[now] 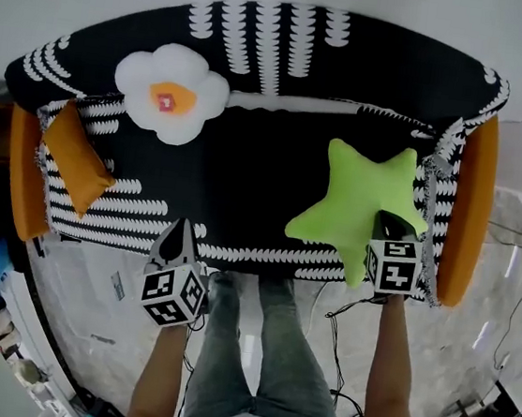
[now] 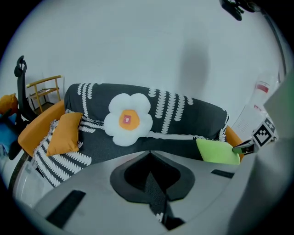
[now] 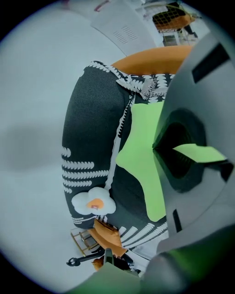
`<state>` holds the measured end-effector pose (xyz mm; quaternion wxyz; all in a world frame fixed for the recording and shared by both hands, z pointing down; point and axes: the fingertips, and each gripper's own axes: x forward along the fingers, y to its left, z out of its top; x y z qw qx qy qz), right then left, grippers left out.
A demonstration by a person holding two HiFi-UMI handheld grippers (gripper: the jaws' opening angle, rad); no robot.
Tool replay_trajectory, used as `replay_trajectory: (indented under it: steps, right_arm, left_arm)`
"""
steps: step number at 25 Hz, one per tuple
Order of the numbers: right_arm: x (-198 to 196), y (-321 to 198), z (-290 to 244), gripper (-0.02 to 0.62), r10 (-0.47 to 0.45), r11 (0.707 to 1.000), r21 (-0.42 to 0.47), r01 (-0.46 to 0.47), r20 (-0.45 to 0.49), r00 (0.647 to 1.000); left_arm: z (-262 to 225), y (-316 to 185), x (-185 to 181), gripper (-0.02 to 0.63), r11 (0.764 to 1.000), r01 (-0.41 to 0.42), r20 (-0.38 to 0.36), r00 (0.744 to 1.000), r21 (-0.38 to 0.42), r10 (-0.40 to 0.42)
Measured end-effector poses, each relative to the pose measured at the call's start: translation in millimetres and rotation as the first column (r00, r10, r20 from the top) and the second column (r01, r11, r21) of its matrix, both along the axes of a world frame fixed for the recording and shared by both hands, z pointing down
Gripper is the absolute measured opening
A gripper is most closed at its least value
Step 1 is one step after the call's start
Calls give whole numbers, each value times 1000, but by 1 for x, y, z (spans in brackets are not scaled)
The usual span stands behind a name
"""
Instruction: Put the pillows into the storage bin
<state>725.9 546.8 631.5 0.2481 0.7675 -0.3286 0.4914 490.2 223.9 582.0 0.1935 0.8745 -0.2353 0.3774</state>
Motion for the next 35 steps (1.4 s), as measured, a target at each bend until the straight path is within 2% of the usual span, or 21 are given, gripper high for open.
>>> replay_trajectory:
  steps: [5,10,14,19,22,29,31,35]
  right_arm:
    - [-11,-19,-35,2,-72,997,23,73,-10,997]
    - [-28,-53,-77,2,-169,984,39,172,-52,984]
    - [-54,-88,-109,2,-249,966,56,254,-74,966]
    - [-99,-141,-149,3,-356,926,89,366,-113,928]
    - [-129,-179,-166,2,-428,891,103,442,-132,894]
    - [-221,-264,-196,3,-604,776,116,620,-146,783]
    - [-251,-291,-202,3,-658,729,116,675,-151,737]
    - [-313,-344,-210,3,-770,607,103,788,-166,616]
  left_arm:
    - [-23,-8,-7,3,999,50,-40,998,7,-50]
    - [-51,-20,-32,3,993,115,-81,990,17,-114]
    - [-77,-33,-70,3,981,190,-111,976,23,-186]
    - [-107,-58,-132,3,955,294,-153,946,38,-286]
    - [-127,-80,-183,3,919,390,-185,909,61,-373]
    - [-156,-118,-313,3,810,579,-227,804,86,-550]
    - [-162,-124,-350,3,773,628,-233,768,88,-597]
    - [-168,-130,-424,3,680,728,-250,677,91,-692]
